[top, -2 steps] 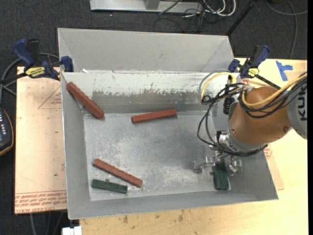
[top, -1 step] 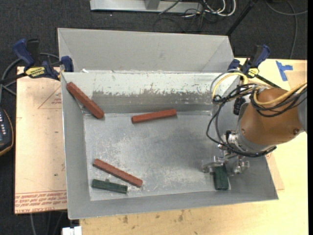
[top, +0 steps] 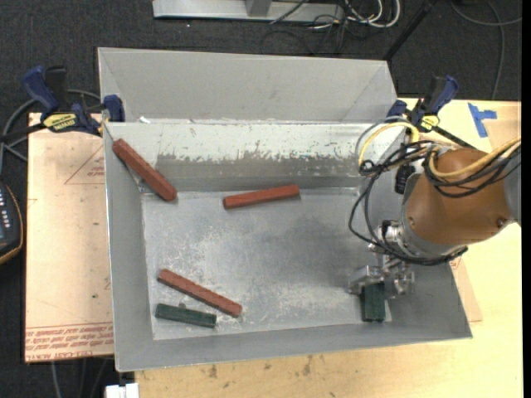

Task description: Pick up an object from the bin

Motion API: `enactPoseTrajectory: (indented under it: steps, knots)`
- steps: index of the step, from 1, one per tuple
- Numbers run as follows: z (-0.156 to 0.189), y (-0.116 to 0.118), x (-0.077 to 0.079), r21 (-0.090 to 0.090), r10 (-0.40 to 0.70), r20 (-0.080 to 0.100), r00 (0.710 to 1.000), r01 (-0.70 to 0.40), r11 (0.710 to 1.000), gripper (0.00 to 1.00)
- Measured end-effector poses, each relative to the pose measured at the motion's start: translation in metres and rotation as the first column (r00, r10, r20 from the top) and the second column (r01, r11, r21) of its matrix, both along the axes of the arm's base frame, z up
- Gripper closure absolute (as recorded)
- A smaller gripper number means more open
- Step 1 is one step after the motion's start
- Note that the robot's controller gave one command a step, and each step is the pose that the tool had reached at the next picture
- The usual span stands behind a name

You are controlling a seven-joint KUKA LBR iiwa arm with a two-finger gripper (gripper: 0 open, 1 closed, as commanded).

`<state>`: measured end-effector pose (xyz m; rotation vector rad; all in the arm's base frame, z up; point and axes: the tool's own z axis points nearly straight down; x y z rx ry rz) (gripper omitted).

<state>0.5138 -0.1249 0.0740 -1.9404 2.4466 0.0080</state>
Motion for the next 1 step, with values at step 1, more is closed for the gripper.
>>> enactPoseTrajectory:
  steps: [1]
  knots:
    - [0.0498,0.0017,0.0019,-0.014,-0.003,-0.005,1.0,0.003,1.0,1.0]
